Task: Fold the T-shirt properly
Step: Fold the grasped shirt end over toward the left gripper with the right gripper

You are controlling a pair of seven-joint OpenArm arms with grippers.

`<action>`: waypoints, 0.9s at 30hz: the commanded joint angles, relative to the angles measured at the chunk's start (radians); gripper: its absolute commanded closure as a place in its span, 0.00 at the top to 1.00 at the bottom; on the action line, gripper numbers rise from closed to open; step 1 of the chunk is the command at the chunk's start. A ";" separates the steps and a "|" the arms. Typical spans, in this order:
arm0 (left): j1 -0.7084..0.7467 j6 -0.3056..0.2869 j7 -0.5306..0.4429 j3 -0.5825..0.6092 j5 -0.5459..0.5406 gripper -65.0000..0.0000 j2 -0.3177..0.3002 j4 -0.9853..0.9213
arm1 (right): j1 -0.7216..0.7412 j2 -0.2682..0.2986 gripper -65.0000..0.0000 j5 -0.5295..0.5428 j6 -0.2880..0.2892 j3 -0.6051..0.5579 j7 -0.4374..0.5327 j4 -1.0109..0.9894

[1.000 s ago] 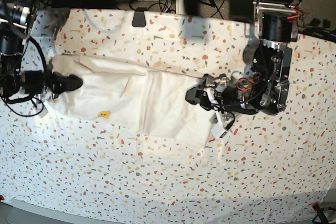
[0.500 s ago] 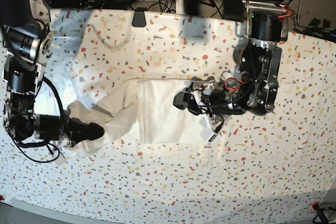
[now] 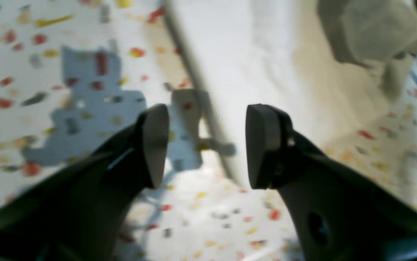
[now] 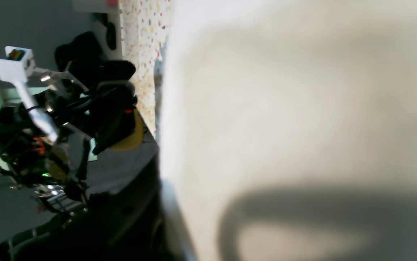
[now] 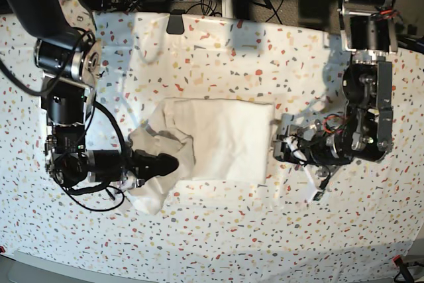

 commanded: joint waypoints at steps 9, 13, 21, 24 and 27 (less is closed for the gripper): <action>0.119 0.000 -0.076 -0.001 0.064 0.49 -0.004 0.017 | 0.037 -0.087 0.00 -0.117 0.002 0.000 0.012 0.015; 0.156 0.001 -0.143 -0.001 0.137 0.49 -0.004 0.017 | 0.037 -0.116 0.00 -0.156 0.002 0.000 0.039 0.015; 0.163 0.001 -0.148 0.000 0.164 0.49 0.001 0.017 | 0.037 -0.184 0.00 -0.156 0.002 -0.001 0.050 0.015; 0.165 0.001 -0.143 0.000 0.164 0.49 0.001 0.017 | 0.037 -0.211 0.00 -0.163 0.002 -0.001 0.051 0.015; 0.166 0.001 -0.143 0.000 0.163 0.49 0.002 0.017 | 0.037 -0.224 0.00 -0.217 0.002 -0.001 0.075 0.015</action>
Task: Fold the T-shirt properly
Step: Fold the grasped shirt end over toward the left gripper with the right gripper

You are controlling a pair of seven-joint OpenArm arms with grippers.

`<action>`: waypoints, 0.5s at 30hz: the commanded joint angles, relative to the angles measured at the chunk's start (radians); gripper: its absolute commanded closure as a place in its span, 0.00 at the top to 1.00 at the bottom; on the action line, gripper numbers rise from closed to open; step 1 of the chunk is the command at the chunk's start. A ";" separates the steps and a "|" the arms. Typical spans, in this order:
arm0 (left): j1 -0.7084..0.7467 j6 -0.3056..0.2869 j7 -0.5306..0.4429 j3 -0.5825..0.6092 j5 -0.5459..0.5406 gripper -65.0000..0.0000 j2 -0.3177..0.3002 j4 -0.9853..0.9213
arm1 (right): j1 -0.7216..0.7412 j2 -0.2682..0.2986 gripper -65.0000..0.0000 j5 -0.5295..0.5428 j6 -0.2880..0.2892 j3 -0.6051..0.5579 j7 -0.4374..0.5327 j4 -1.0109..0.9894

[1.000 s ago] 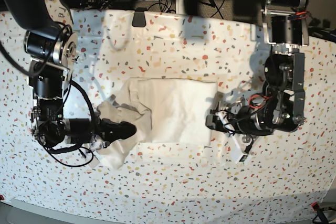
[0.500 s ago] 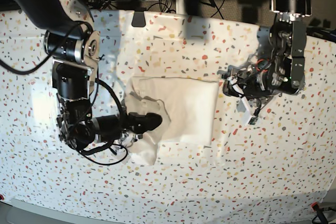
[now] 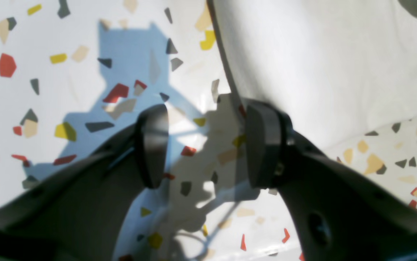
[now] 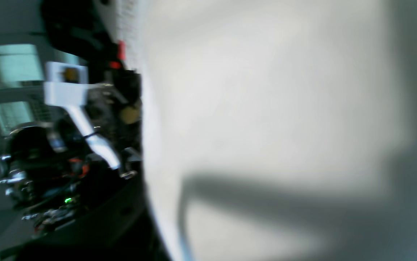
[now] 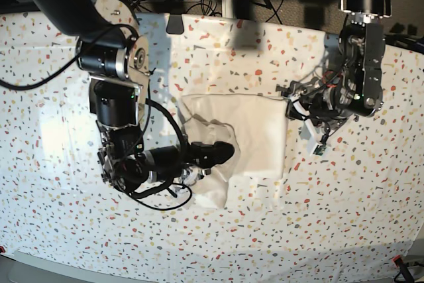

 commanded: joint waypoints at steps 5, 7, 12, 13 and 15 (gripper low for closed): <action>-0.016 -0.003 -0.013 -0.001 -0.053 0.49 -0.003 0.018 | 0.038 -0.013 0.00 0.009 0.002 -0.001 0.023 0.014; -0.016 -0.003 -0.013 -0.001 -0.074 0.49 -0.003 0.018 | 0.038 -0.022 0.00 0.009 0.002 -0.001 0.023 0.014; -0.016 -0.003 -0.015 -0.001 -0.095 0.49 -0.003 0.018 | 0.038 -0.044 0.00 0.009 0.002 -0.001 0.030 0.014; -0.016 -0.003 -0.015 -0.001 -0.095 0.49 -0.003 0.018 | 0.038 -0.050 0.00 0.009 0.002 -0.001 0.030 0.014; -0.016 -0.003 -0.015 -0.001 -0.095 0.49 -0.003 0.018 | 0.038 -0.064 0.00 0.009 0.002 -0.001 0.029 0.014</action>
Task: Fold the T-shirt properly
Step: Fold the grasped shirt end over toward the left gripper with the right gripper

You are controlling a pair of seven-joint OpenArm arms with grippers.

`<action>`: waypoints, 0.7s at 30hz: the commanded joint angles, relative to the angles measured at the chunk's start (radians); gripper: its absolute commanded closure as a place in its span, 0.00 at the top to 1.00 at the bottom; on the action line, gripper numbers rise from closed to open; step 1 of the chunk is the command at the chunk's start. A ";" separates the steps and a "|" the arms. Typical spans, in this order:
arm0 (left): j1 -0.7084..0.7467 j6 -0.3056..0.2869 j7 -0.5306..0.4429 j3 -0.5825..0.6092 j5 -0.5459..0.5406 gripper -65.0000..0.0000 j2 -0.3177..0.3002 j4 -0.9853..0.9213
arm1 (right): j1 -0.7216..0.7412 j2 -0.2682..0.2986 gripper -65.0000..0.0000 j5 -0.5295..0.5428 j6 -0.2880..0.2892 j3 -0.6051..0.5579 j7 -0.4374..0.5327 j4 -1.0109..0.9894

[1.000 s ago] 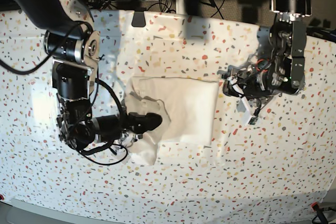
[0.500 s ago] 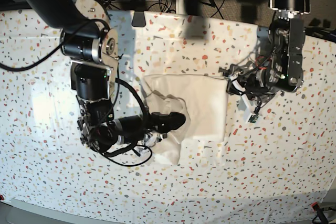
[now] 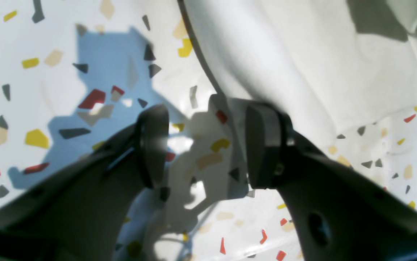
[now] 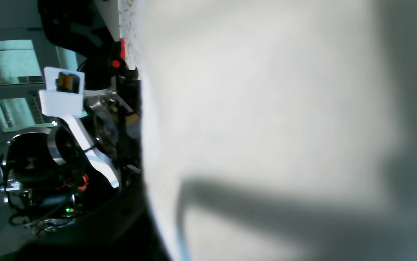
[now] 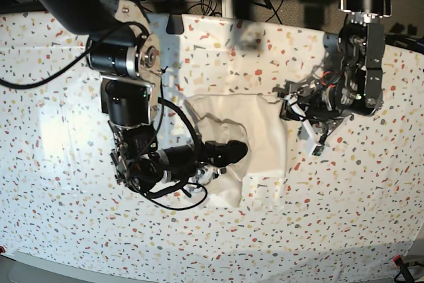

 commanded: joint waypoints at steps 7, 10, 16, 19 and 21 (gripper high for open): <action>-0.016 -0.003 -0.014 -0.001 -0.012 0.49 -0.003 0.018 | 0.038 -0.022 0.00 0.019 0.002 -0.001 0.007 0.014; -0.016 -0.003 -0.011 -0.001 -0.012 0.49 -0.003 0.018 | 0.038 -0.022 0.10 0.001 0.002 -0.001 0.011 0.014; -0.016 -0.003 -0.011 -0.001 -0.012 0.49 -0.003 0.018 | 0.038 -0.031 0.55 0.003 0.002 0.000 0.010 0.014; -0.017 -0.003 -0.011 -0.001 -0.012 0.49 -0.003 0.018 | 0.038 -0.048 0.55 0.032 0.002 0.000 0.014 0.014; -0.017 -0.004 -0.011 -0.001 -0.009 0.49 -0.004 0.018 | 0.038 -0.056 0.55 0.075 0.002 0.000 0.014 0.014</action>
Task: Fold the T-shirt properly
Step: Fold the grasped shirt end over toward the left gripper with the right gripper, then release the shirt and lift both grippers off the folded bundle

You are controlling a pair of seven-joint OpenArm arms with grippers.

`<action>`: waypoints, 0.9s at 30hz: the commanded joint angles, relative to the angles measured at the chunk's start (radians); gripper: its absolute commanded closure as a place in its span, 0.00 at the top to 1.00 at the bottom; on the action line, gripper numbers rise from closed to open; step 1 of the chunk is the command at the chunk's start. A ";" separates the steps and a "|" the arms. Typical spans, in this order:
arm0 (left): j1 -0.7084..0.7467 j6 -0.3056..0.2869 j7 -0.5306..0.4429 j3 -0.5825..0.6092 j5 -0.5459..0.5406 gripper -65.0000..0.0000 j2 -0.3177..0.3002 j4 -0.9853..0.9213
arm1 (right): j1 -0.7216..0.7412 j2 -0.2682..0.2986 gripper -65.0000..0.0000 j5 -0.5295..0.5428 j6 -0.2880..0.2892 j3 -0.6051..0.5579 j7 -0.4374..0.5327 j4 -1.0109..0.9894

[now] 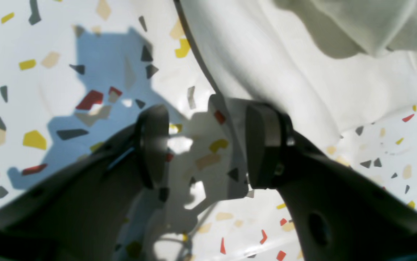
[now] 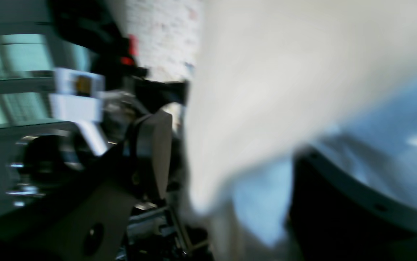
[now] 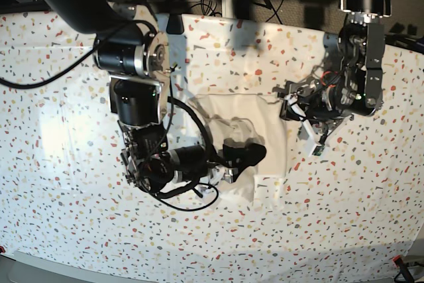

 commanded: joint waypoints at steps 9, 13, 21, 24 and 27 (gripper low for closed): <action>-0.026 -0.003 -0.012 -0.001 0.173 0.49 -0.004 0.020 | 0.039 -0.050 0.55 0.098 0.004 0.000 -0.023 0.014; -0.026 -0.003 -0.013 -0.001 0.273 0.49 -0.004 0.025 | 0.049 -0.054 0.55 0.101 0.004 0.000 -0.040 0.014; -0.047 0.002 -0.011 -0.001 0.322 0.49 -0.004 0.030 | 0.110 -0.055 0.55 0.100 0.004 0.000 -0.091 0.014; -0.048 0.004 -0.011 -0.001 0.322 0.49 -0.004 0.031 | 0.138 -0.055 0.55 0.100 0.004 -0.001 -0.091 0.014; -0.047 0.004 -0.011 -0.001 0.322 0.49 -0.007 0.031 | 0.154 -0.055 0.55 0.101 0.004 -0.001 -0.091 0.014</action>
